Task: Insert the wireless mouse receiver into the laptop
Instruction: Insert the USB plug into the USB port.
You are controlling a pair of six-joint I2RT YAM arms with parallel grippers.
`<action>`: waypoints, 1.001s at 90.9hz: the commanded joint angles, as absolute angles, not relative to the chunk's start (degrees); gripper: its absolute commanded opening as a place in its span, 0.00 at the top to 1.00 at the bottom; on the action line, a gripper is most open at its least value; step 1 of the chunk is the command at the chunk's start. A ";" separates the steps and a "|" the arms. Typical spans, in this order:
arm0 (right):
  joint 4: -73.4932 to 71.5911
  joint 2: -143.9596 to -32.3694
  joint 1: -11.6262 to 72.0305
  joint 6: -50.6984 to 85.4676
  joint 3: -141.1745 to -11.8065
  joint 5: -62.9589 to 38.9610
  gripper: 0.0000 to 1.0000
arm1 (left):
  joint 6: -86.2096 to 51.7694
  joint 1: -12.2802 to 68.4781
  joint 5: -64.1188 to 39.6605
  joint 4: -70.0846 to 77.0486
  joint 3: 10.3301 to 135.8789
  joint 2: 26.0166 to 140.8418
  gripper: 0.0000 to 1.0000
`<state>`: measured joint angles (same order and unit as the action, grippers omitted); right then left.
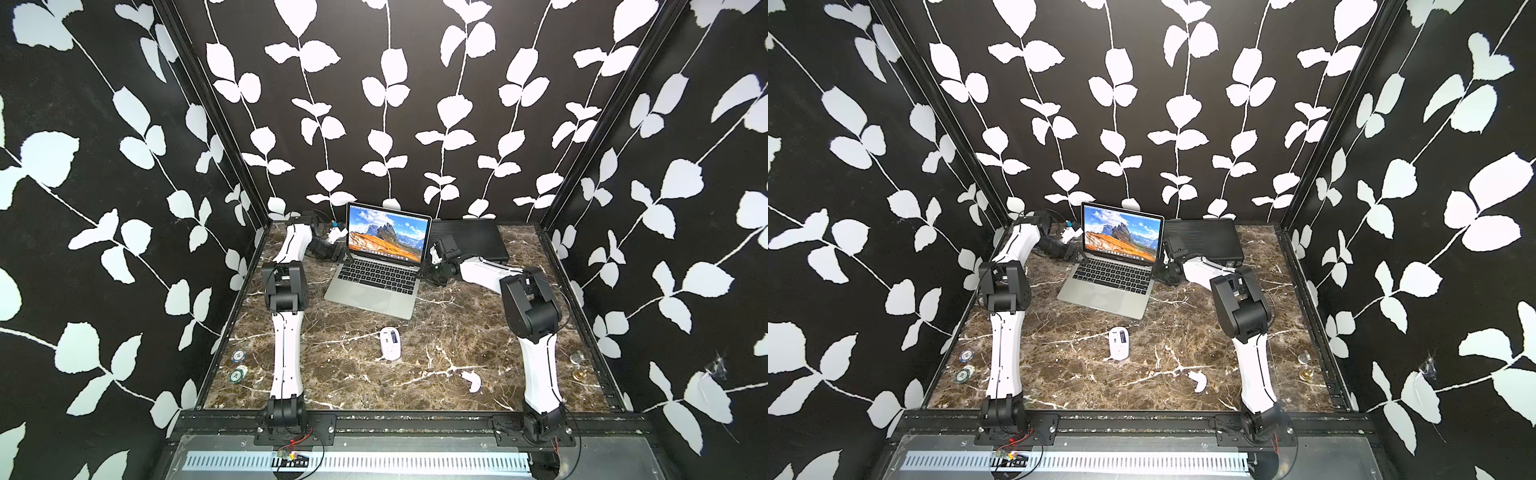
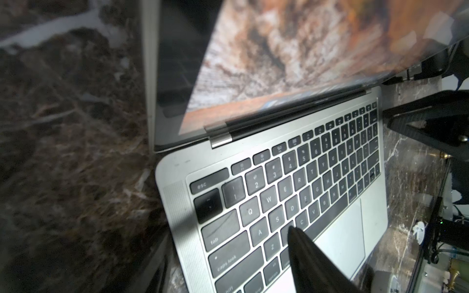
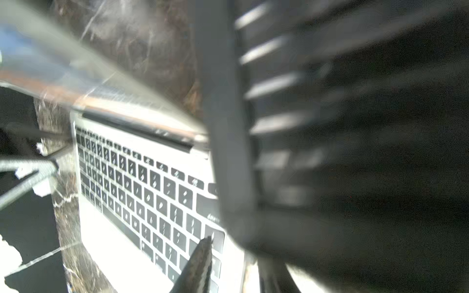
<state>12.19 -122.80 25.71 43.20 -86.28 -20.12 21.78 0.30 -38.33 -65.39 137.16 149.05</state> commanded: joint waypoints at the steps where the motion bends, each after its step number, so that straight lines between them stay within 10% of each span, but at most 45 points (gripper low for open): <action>1: 13.90 -115.50 27.08 36.85 -84.89 -16.92 0.64 | 17.21 -0.14 -38.91 -62.50 135.80 140.44 0.26; 42: 18.31 -90.44 27.49 21.11 -65.58 -1.81 0.61 | 8.22 -2.99 -29.47 -51.86 111.22 113.46 0.24; 91: 23.10 -73.17 23.75 25.59 -50.70 -6.74 0.53 | -17.81 26.98 0.12 -36.17 59.20 70.02 0.14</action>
